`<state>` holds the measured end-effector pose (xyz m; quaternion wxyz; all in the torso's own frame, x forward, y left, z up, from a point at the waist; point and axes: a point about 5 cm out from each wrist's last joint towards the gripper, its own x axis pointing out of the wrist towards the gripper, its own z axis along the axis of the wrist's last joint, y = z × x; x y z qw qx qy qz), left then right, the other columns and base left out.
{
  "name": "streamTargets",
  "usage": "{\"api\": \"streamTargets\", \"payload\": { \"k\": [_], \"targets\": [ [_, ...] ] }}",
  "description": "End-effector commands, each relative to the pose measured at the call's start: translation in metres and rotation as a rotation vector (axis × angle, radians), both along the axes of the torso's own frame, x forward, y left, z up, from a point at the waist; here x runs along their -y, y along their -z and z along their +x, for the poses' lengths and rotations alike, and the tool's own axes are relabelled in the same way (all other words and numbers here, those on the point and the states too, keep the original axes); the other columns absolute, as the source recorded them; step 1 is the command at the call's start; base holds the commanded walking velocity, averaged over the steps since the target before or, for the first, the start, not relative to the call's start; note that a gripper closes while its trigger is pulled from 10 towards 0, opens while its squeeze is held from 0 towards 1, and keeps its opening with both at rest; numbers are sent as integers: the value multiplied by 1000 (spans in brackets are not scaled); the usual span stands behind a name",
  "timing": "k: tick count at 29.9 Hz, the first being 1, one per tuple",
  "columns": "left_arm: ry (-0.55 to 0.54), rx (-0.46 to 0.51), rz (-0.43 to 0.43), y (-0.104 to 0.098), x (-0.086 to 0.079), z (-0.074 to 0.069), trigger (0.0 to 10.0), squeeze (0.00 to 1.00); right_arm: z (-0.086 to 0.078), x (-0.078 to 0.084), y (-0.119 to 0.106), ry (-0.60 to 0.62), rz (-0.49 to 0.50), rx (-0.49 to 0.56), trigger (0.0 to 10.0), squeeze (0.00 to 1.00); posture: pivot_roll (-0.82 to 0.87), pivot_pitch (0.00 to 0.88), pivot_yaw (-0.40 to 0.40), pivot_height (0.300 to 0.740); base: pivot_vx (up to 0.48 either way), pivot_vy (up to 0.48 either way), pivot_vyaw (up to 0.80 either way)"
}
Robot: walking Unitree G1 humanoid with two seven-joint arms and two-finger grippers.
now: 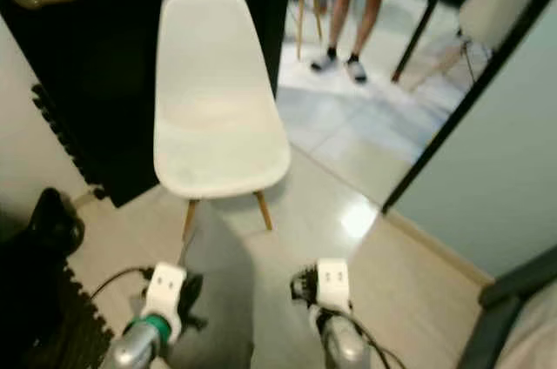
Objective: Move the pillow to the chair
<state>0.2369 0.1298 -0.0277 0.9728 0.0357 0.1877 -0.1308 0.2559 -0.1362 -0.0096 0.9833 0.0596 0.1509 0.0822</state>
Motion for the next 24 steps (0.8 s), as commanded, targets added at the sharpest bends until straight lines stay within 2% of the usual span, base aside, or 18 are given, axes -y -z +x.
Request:
{"api": "streamTargets", "payload": {
  "k": [1,6,8,10,11,13,15,18,21,22,23,24],
  "targets": [
    [-6,52,-15,-7,1,4,10000,0,7,-2,-11,-20,37,49,10000,0,-19,22,39,740,322,0,0],
    [-7,55,-17,-8,0,5,10000,0,17,-4,-27,-20,66,119,10000,0,-21,23,38,740,322,0,0],
    [-7,55,-17,-8,0,5,10000,0,17,-4,-27,-20,66,119,10000,0,-21,23,38,740,322,0,0],
    [-7,54,-16,-8,0,5,10000,0,30,-6,-45,-1,100,192,10000,0,-21,21,42,740,322,0,0],
    [-7,54,-16,-8,0,5,10000,0,30,-6,-45,-1,100,192,10000,0,-21,21,42,740,322,0,0],
    [-6,52,-15,-7,-1,5,10000,0,42,-11,-66,-1,143,263,10000,0,-21,19,43,740,319,0,0],
    [-5,52,-15,-7,-1,5,10000,0,45,-16,-72,-20,154,278,10000,0,-22,17,43,740,317,0,0],
    [-4,54,-13,-8,-1,5,10000,0,44,-20,-69,-53,136,265,10000,0,-22,17,43,740,315,0,0],
    [-7,81,-16,-12,-1,8,10000,0,37,-18,-56,-60,96,216,10000,0,-17,15,36,740,315,0,0],
    [7,203,-22,-36,-1,24,10000,0,26,-13,-42,-44,80,164,10000,0,-17,15,36,740,311,0,0],
    [7,203,-22,-36,-1,24,10000,0,26,-13,-42,-44,80,164,10000,0,-17,15,36,740,311,0,0],
    [-6,281,-50,-54,-3,35,10000,0,22,-11,-38,-37,80,151,10000,0,-17,16,41,740,311,0,0]
  ]
}}
